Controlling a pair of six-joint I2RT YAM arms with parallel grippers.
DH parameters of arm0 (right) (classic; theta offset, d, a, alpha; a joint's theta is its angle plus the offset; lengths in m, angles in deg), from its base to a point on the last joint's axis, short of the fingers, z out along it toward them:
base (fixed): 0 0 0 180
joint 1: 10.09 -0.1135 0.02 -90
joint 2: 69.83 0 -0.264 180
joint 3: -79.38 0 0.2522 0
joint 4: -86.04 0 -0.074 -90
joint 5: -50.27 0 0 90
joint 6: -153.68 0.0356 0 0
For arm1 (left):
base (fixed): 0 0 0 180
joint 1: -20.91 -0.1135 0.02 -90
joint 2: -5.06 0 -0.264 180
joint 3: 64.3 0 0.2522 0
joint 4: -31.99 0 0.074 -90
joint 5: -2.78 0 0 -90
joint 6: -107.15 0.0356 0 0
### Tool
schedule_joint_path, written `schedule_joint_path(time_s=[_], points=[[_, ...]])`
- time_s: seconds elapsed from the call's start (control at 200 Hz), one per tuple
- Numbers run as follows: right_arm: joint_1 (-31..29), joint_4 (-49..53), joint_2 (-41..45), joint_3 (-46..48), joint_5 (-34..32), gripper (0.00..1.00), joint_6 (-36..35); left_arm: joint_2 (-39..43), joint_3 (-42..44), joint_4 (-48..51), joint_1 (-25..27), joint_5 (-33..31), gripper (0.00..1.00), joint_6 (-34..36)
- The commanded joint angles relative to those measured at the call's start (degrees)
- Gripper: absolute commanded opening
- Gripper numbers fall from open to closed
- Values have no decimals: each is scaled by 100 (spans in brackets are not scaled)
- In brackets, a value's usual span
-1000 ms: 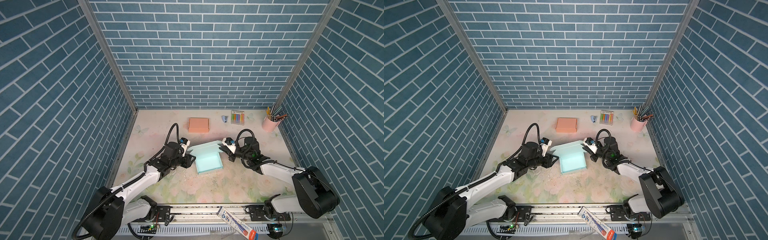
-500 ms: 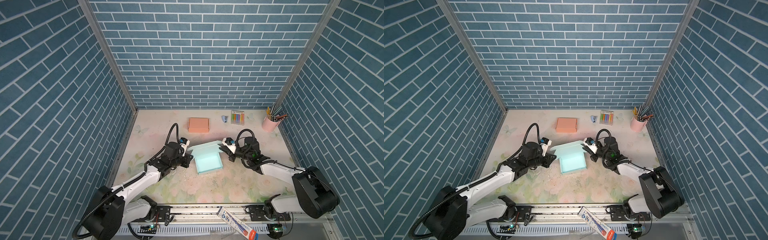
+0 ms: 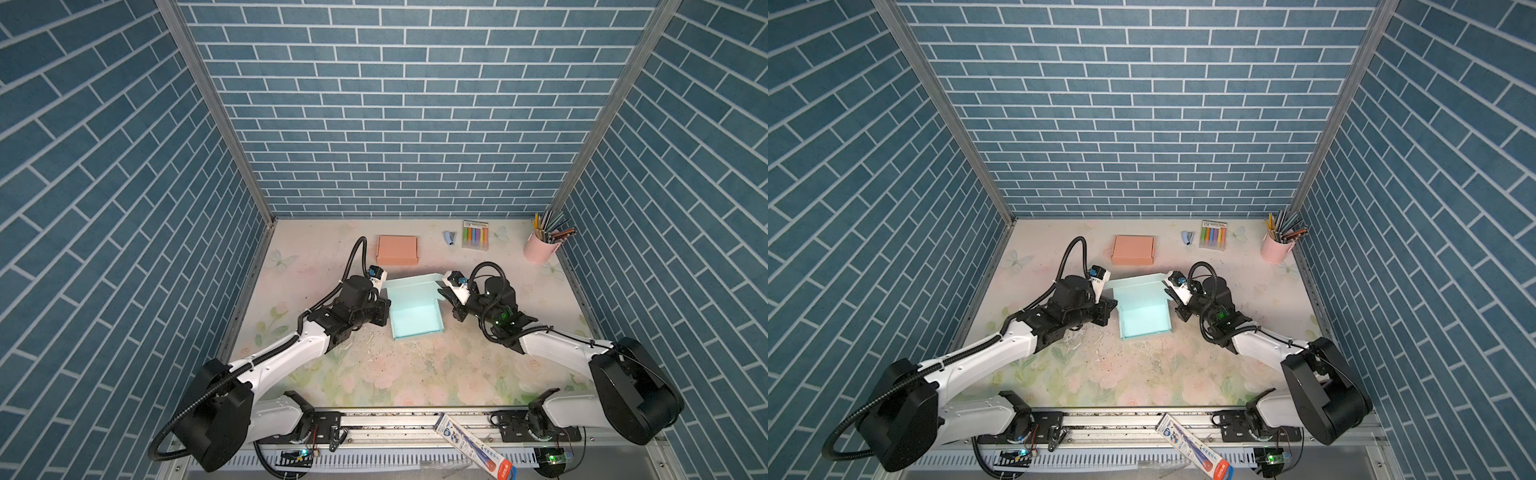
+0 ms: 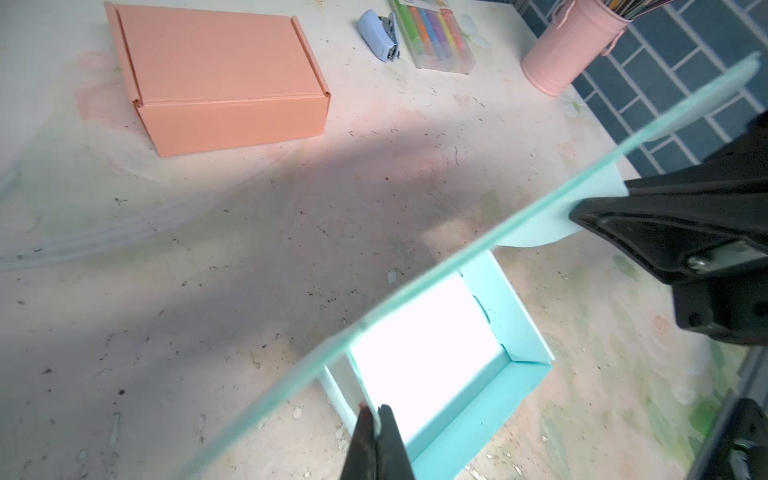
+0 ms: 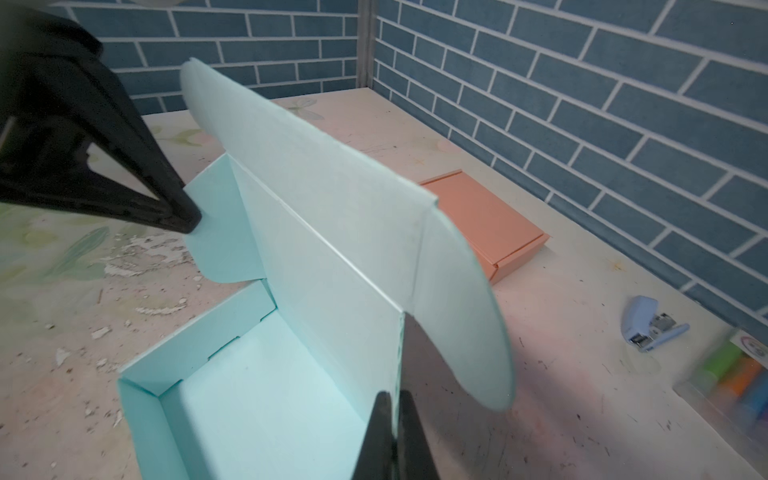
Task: Fold the paper box
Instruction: 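Swing the lid flap down over the box opening with both grippers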
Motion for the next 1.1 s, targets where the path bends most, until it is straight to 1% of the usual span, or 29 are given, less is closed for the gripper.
schedule_joint_path(time_s=[0.0,0.11,0.26,0.41,0.53,0.7,0.87,0.965,1.095], points=[[-353,-42,-17,-199,-708,5,635,-257,-320,-497,262,-185,0,-25],[-589,-7,-92,-415,-1185,6,1007,-377,-347,-676,297,-432,0,-112],[-664,419,-381,-745,-1301,11,1081,-373,-203,-991,339,-588,0,-91],[-712,486,-360,-733,-1166,16,1080,-344,-13,-1230,359,-727,0,31],[-742,478,-368,-669,-1149,15,1012,-349,81,-1411,369,-787,0,66],[-877,603,-673,-779,-1245,17,1001,-550,144,-1761,406,-806,0,56],[-906,537,-741,-749,-1276,18,1065,-673,293,-2148,586,-1090,0,281],[-906,461,-739,-677,-1257,18,1033,-715,613,-2712,628,-983,0,414],[-907,348,-741,-546,-1179,18,1030,-799,1037,-3319,728,-1059,0,492]])
